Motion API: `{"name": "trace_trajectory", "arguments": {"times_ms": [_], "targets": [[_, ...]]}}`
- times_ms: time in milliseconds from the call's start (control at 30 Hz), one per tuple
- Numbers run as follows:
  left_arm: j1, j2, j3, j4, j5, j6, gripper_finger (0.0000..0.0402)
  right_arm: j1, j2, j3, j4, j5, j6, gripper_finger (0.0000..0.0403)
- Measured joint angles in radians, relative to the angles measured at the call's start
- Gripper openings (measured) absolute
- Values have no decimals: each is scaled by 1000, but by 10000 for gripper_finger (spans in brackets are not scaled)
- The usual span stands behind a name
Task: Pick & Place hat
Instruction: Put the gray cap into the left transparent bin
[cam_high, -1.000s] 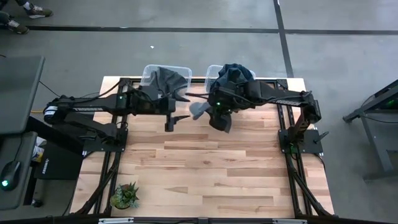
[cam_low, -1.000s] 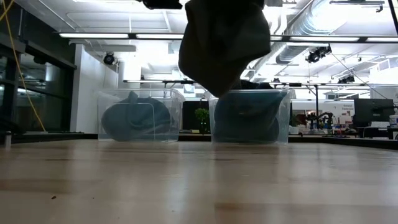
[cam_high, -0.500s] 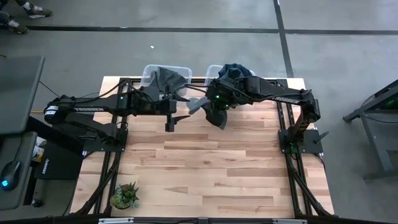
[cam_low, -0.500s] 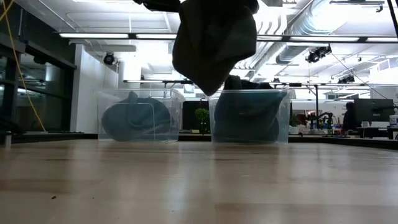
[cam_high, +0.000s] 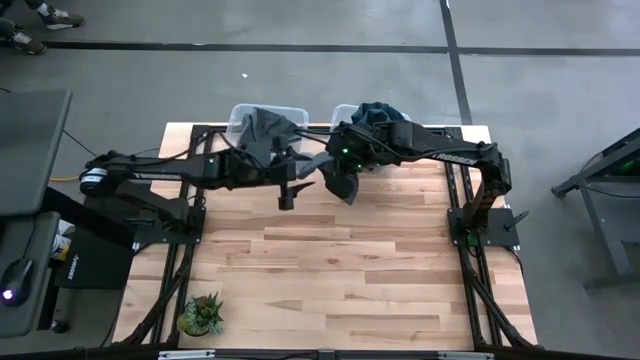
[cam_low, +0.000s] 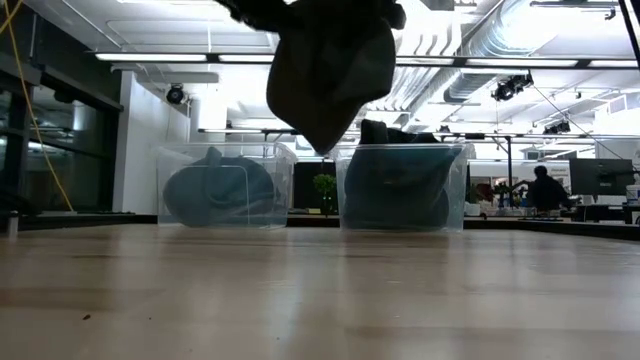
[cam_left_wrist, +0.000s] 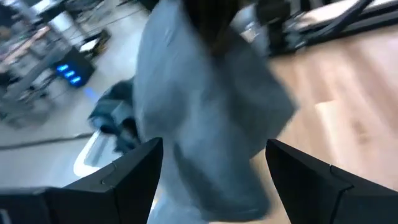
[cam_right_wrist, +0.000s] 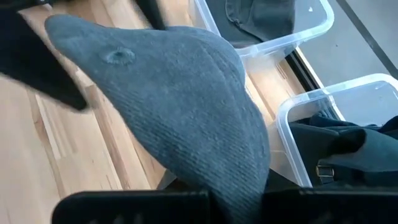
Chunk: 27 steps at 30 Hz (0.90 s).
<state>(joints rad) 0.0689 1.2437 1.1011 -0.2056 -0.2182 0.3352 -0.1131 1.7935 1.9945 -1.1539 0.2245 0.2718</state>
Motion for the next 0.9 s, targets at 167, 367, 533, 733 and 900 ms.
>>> {"name": "trace_trajectory", "arguments": {"times_ms": [167,367,533,733,900], "targets": [[3,27,-1,-10,-93,-3,282,0,0,0,6,1,0,5],[2,39,-2,-17,-184,-50,256,2,0,0,14,-3,0,5],[3,37,-1,-23,-212,-60,158,2,0,0,14,-6,0,5],[3,37,-1,-39,-174,-86,19,2,0,0,15,-8,-4,5],[3,37,-1,-44,-156,-132,15,2,0,0,15,-16,-10,5]]}}
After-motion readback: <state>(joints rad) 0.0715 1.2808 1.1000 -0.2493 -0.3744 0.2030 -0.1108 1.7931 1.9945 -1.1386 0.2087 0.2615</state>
